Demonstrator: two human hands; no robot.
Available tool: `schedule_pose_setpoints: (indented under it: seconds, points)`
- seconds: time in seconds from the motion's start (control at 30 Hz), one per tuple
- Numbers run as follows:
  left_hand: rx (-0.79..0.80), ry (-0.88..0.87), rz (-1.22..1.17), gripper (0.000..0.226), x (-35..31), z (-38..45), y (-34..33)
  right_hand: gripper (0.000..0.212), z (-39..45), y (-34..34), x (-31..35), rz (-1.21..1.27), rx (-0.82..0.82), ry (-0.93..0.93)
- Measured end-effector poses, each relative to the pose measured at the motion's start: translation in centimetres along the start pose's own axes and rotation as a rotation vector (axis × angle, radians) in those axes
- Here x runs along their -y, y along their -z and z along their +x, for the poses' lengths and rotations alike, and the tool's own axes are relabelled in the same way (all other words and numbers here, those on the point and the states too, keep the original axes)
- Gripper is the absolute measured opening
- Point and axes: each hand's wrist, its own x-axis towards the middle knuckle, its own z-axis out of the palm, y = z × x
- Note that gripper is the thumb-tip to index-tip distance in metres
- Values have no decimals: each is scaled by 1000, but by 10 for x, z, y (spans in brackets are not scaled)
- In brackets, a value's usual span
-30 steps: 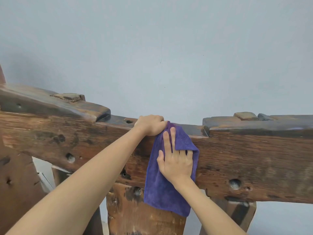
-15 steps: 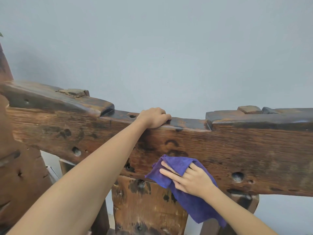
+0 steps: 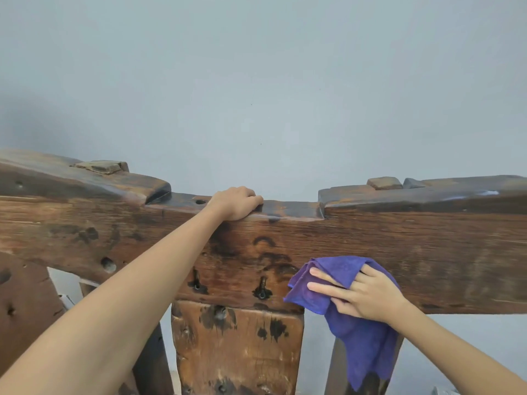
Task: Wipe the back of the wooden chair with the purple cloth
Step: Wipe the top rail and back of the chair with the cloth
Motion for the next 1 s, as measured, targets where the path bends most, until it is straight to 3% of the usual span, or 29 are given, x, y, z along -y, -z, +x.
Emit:
schedule_pose_setpoints:
  seconds: [0.2,0.47,0.57,0.77,0.87,1.0]
  points:
    - [36,49,49,46,-11,-7,3,56,-54,30,-49,-53,3,-165]
    - [165,165,154,57,-27,17,-3,67,-106,56,-69,-70,-16,-507]
    - [148,119,151,53,-53,16,-4,62,-114,54,-67,-82,-84,-708]
    - [82,5,9,81,-117,24,-30,59,-107,45,-57,81,-57,-1177]
    - [48,11,11,58,-125,23,-33,64,-102,45,-58,118,-115,-1343]
    - [-24,-54,81,46,-122,26,-38,68,-94,45,-65,135,-346,-1552]
